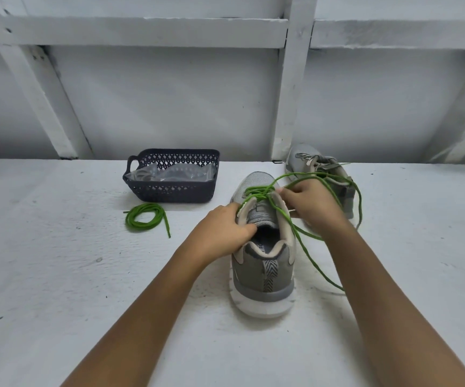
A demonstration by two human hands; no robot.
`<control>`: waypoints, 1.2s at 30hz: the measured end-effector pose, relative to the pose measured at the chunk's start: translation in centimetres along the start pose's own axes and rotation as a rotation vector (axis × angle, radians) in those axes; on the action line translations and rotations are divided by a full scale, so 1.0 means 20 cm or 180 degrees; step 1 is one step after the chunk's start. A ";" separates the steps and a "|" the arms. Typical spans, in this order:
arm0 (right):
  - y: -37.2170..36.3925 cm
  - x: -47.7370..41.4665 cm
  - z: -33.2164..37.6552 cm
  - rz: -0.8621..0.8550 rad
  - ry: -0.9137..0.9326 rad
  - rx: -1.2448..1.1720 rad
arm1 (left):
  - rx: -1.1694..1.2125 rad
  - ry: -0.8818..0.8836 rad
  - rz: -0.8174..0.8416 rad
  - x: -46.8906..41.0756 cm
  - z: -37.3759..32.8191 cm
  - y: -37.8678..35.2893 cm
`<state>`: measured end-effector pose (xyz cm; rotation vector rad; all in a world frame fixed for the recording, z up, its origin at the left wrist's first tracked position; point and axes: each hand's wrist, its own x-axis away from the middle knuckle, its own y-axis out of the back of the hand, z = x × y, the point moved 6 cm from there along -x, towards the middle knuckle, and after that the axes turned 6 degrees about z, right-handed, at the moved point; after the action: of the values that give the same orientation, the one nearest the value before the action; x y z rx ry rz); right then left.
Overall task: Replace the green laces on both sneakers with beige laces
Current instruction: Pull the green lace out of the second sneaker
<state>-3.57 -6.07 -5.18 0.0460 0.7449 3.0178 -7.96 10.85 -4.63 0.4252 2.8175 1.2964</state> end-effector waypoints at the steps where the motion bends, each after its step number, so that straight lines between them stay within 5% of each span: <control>1: 0.02 0.01 0.01 -0.0107 0.0009 -0.0129 | 0.0008 0.0002 -0.0001 0.00 0.00 0.00; 7: 0.19 0.02 0.00 -0.1010 0.0040 -0.0906 | 0.0007 0.0018 0.0004 0.00 0.01 0.00; 13: 0.01 0.04 0.03 0.0032 -0.0048 -0.0720 | -0.0015 0.0024 -0.0019 0.00 0.01 0.00; 17: 0.02 0.03 0.03 -0.0225 -0.0031 -0.0575 | -0.0032 0.0026 0.0009 -0.01 0.01 0.00; 28: 0.07 0.04 0.02 -0.0517 -0.0268 -0.1662 | -0.0020 0.0016 0.0000 -0.01 0.01 0.00; 36: 0.06 0.17 0.04 0.0305 -0.0600 0.0876 | -0.0105 -0.0070 0.0016 -0.02 0.03 -0.01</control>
<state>-7.02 -6.55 -3.79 0.3769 1.1591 2.9165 -7.45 11.13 -5.28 0.4429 2.7748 1.3288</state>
